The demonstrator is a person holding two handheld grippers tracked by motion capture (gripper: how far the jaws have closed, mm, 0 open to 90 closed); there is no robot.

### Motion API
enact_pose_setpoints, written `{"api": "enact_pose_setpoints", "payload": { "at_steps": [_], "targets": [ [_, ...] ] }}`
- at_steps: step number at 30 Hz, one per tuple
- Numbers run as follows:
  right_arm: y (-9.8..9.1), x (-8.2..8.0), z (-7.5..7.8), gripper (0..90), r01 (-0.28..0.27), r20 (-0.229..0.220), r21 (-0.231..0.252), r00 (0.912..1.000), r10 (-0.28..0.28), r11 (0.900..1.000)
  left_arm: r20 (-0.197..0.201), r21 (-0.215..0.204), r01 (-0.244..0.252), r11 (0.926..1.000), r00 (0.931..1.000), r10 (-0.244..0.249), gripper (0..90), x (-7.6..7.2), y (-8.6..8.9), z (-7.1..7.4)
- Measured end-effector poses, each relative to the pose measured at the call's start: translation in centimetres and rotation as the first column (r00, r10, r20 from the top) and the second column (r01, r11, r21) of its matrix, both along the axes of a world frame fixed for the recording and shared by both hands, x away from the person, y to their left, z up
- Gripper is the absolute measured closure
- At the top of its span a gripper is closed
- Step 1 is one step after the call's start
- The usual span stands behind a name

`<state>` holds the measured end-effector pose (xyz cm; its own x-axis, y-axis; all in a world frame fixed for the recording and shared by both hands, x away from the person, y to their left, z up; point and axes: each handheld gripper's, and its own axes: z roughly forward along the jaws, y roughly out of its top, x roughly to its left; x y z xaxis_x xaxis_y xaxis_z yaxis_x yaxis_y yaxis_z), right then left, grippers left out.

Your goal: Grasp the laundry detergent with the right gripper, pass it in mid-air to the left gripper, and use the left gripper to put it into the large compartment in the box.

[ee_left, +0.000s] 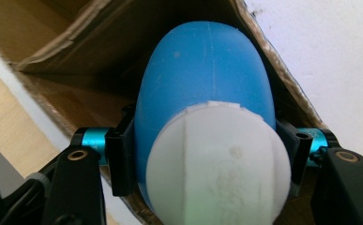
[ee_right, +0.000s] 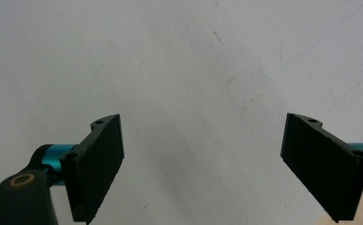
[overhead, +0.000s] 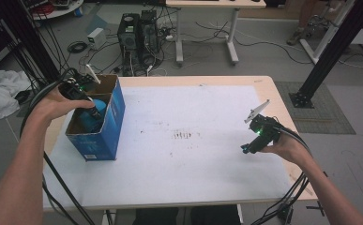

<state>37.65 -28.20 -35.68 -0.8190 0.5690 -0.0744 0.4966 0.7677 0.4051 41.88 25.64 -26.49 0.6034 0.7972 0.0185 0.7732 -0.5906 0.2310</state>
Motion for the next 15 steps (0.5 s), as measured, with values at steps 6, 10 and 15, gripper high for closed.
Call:
{"api": "enact_pose_setpoints", "payload": {
  "at_steps": [6,10,15],
  "targets": [
    [0.0,-0.1,0.1,12.8,0.003,0.002,-0.003,1.0,-0.003,1.0,0.007,-0.001,0.027,0.9996,0.9996,-0.027,38.0,-0.2,0.2,-0.6],
    [-0.1,-0.2,0.0,12.8,0.005,0.002,-0.002,1.0,-0.005,1.0,0.002,-0.001,0.039,0.9992,0.9992,-0.039,38.0,-0.2,0.2,-1.0],
    [-0.1,-0.2,-0.2,12.8,0.002,0.0,0.0,1.0,-0.002,1.0,-0.002,0.0,0.045,0.999,0.999,-0.045,38.0,-0.1,0.0,-1.6]
  ]
}}
